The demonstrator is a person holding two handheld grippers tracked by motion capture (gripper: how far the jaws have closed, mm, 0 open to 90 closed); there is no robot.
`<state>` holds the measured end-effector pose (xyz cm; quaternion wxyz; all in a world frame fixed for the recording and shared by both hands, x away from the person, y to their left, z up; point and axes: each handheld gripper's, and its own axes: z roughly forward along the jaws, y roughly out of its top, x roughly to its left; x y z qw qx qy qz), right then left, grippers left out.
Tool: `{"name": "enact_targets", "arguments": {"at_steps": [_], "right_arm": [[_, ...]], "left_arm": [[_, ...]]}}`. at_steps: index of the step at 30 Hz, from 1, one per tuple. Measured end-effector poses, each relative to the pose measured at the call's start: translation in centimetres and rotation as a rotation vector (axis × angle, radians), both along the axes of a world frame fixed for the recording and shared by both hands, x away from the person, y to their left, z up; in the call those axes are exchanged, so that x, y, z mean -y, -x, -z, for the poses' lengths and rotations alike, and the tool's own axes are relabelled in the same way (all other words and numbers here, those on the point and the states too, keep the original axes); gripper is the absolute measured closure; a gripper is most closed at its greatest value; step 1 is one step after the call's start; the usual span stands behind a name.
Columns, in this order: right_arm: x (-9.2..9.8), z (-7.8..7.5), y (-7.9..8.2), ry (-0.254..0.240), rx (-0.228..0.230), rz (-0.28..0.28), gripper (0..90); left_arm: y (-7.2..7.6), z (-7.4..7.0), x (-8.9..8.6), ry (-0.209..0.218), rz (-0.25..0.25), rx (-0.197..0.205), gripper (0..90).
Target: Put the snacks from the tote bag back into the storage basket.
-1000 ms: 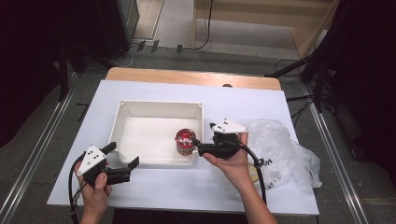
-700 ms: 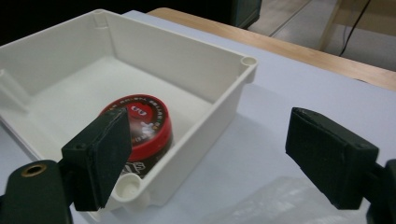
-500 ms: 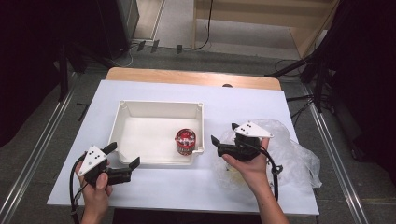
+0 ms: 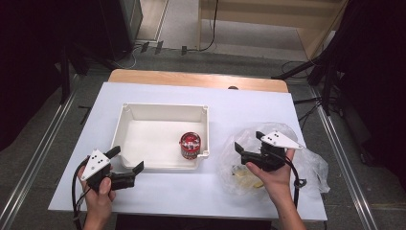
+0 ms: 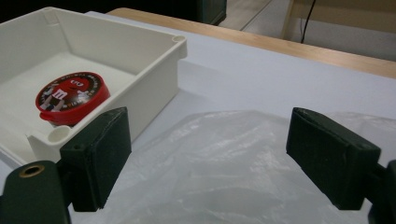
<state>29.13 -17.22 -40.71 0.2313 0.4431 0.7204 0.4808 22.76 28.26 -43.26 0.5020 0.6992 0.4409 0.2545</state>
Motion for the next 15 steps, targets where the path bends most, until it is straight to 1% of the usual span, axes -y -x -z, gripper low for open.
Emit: {"name": "enact_targets", "arguments": {"at_steps": [4,15], "right_arm": [[1.1,0.3,0.4,-0.004,-0.007,0.020,14.5],[4.1,1.2,1.6,-0.022,-0.013,0.072,14.4]], "left_arm": [[0.0,0.0,0.0,0.006,0.003,-0.003,1.0],[0.0,0.0,0.1,0.005,0.001,-0.001,1.0]]}}
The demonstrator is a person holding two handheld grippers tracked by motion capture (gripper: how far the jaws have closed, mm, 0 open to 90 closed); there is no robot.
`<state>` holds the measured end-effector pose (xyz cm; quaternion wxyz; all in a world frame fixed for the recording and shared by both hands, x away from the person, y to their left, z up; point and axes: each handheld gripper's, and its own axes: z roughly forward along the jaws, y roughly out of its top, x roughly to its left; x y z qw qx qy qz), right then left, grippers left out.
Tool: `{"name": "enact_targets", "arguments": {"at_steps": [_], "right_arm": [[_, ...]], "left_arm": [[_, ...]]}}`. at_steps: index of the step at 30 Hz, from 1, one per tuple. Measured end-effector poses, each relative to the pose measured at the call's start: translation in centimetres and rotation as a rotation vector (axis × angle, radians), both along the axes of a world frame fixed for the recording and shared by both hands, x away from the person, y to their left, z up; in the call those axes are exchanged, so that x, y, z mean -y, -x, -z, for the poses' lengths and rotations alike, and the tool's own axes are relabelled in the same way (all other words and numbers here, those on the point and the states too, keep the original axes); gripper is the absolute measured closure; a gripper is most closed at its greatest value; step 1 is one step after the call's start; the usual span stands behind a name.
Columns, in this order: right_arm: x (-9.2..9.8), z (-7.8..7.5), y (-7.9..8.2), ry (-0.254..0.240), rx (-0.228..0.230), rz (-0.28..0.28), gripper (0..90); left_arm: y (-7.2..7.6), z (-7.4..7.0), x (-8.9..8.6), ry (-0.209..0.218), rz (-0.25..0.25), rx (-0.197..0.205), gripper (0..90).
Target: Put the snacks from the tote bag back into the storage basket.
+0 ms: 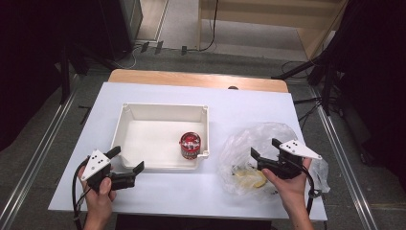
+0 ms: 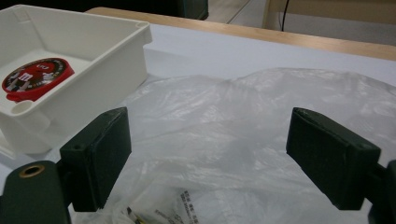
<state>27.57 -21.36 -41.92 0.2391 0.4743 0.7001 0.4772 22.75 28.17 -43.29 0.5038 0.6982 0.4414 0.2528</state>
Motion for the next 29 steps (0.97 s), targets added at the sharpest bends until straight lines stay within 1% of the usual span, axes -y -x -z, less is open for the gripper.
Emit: {"name": "enact_targets", "arguments": {"at_steps": [8,10,11,13,15,20,22,25,29], "right_arm": [[2.1,0.6,0.8,-0.007,0.001,0.031,13.7],[2.7,0.8,1.0,-0.011,-0.002,0.044,11.1],[2.9,0.8,1.0,-0.013,0.000,0.047,8.4],[3.4,1.0,1.3,-0.009,-0.005,0.075,2.2],[3.7,1.1,1.4,-0.020,-0.005,0.081,1.0],[4.9,1.2,2.0,-0.022,-0.006,0.096,0.0],[5.4,1.3,2.3,-0.028,0.001,0.101,0.0],[5.8,1.5,2.6,-0.020,0.007,0.113,0.0],[6.3,1.8,2.7,-0.025,0.006,0.116,0.0]], "left_arm": [[0.0,0.0,0.1,-0.001,0.002,0.000,1.0],[0.0,0.0,0.1,-0.004,0.003,0.001,1.0],[0.0,0.0,0.1,-0.004,0.004,0.002,1.0],[0.0,0.0,0.1,-0.005,0.006,0.004,1.0],[0.1,0.0,0.1,-0.004,0.008,0.004,1.0],[0.1,0.0,0.1,-0.007,0.010,0.003,1.0],[0.0,0.0,0.2,-0.006,0.009,0.003,1.0],[0.0,0.0,0.2,-0.008,0.010,0.004,1.0],[-0.1,0.0,0.3,-0.011,0.011,0.009,1.0]]}}
